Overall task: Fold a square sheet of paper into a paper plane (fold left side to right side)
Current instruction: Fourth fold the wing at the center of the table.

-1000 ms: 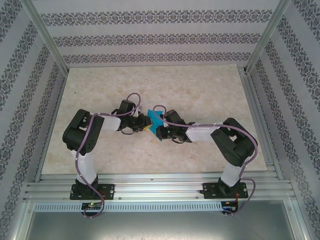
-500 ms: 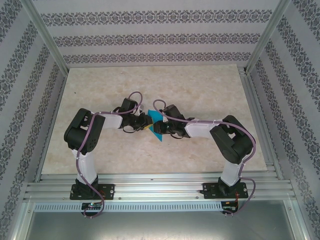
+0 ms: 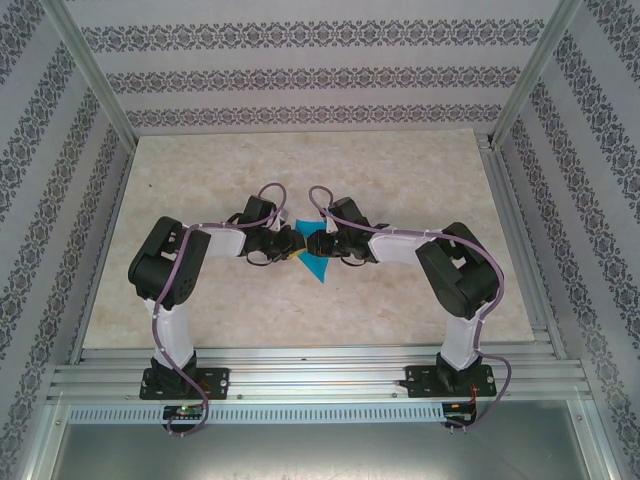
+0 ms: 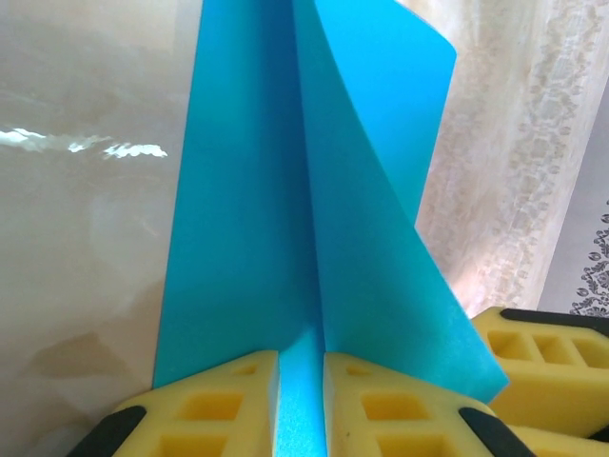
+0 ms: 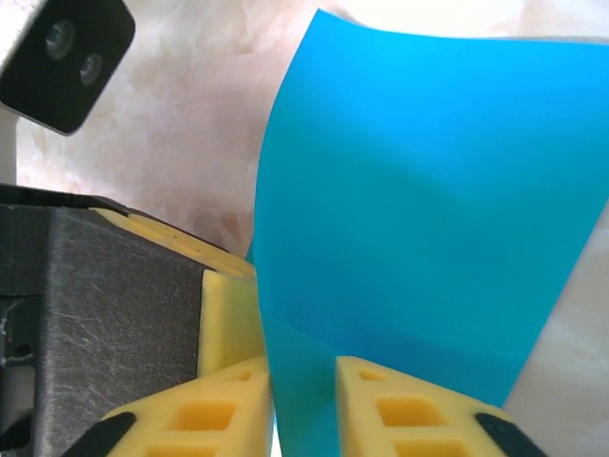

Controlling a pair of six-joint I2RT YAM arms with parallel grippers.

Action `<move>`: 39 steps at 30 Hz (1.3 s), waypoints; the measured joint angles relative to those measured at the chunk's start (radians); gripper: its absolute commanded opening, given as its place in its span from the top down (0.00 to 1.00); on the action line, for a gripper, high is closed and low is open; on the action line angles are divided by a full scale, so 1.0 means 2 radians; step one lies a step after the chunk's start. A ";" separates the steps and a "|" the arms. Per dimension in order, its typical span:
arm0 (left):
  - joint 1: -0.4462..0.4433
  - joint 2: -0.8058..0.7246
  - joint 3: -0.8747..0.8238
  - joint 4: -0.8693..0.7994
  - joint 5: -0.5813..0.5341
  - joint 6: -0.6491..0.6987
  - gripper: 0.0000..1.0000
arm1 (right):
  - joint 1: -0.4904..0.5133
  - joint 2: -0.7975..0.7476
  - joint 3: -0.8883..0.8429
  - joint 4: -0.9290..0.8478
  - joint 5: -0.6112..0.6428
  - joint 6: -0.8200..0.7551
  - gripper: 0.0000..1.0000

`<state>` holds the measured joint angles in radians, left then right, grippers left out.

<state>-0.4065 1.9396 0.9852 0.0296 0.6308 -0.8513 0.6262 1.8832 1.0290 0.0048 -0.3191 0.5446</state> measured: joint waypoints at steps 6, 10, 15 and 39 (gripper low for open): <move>0.000 0.000 0.000 0.000 0.000 0.003 0.79 | 0.000 0.002 0.006 -0.002 -0.020 -0.007 0.96; 0.000 -0.004 -0.004 0.001 -0.002 0.006 0.78 | 0.000 0.002 0.006 -0.002 -0.030 -0.008 0.98; 0.000 -0.022 -0.017 -0.009 -0.014 0.018 0.75 | -0.005 0.002 0.005 0.004 -0.049 -0.007 0.98; 0.002 -0.017 -0.001 -0.048 -0.018 0.042 0.76 | -0.062 0.017 -0.044 0.087 -0.130 0.032 0.97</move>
<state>-0.4015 1.9049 0.9836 -0.0666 0.5941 -0.7670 0.5018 1.9163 0.9409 0.1791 -0.5797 0.6094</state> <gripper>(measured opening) 0.241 0.043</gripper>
